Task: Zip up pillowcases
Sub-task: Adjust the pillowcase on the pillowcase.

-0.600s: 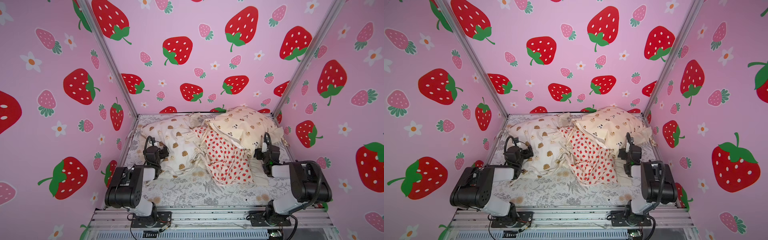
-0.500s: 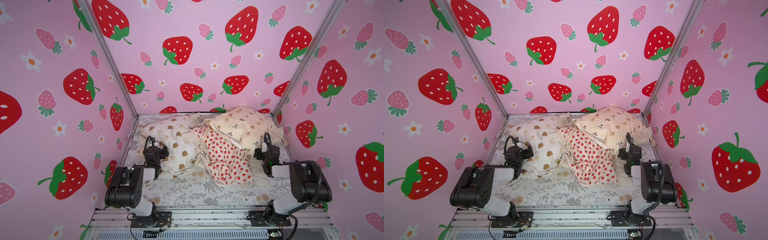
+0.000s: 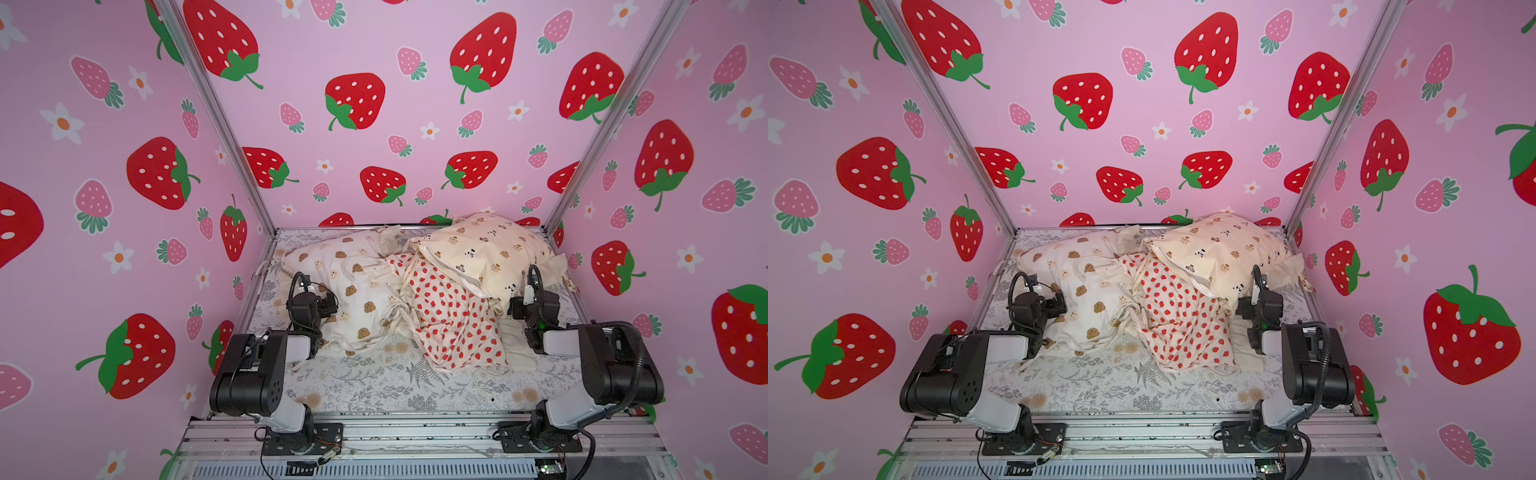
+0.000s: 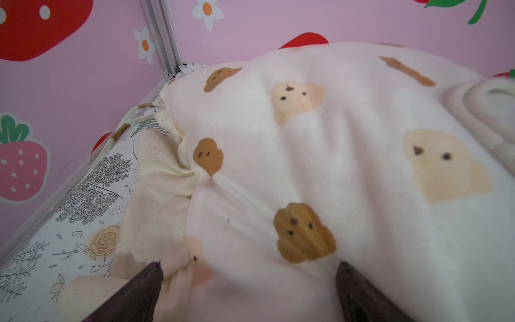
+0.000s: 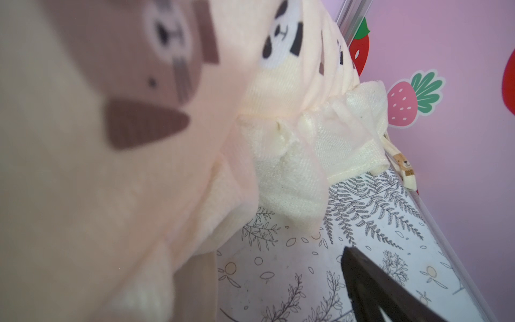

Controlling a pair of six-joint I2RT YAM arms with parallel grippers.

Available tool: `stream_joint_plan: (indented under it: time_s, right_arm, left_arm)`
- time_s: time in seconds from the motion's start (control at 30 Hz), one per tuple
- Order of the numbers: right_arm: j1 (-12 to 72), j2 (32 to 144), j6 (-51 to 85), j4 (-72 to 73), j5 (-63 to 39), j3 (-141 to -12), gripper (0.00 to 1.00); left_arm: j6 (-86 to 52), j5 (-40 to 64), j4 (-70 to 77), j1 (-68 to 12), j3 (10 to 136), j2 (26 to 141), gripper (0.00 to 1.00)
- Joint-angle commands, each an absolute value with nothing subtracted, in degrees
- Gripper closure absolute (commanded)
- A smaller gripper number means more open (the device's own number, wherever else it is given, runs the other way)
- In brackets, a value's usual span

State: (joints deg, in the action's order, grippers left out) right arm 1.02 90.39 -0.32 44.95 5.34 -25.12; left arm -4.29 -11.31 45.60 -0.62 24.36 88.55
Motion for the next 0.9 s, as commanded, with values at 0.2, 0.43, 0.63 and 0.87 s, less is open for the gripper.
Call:
stream_joint_plan:
  time_s: [0.2, 0.43, 0.63, 0.87]
  right_arm:
    - [1.1, 90.1, -1.4, 45.6, 5.7, -25.9, 0.0]
    - [1.1, 86.4, -0.6, 45.1, 6.5, -24.8, 0.0]
    - [0.8, 69.9, 2.9, 26.4, 13.7, -26.1, 0.01]
    - [-0.4, 53.8, 13.4, -3.0, 10.4, -34.7, 0.0]
  left_arm:
    - [-2.5, -8.3, 45.6, -1.0, 24.9, 87.9, 0.01]
    - [-4.0, -9.6, 35.6, -1.0, 25.5, 78.3, 0.01]
    - [-10.2, -11.4, 21.4, -0.9, 26.7, 65.3, 0.01]
    - [-28.0, -15.3, 0.0, -0.4, 32.5, 52.1, 0.01]
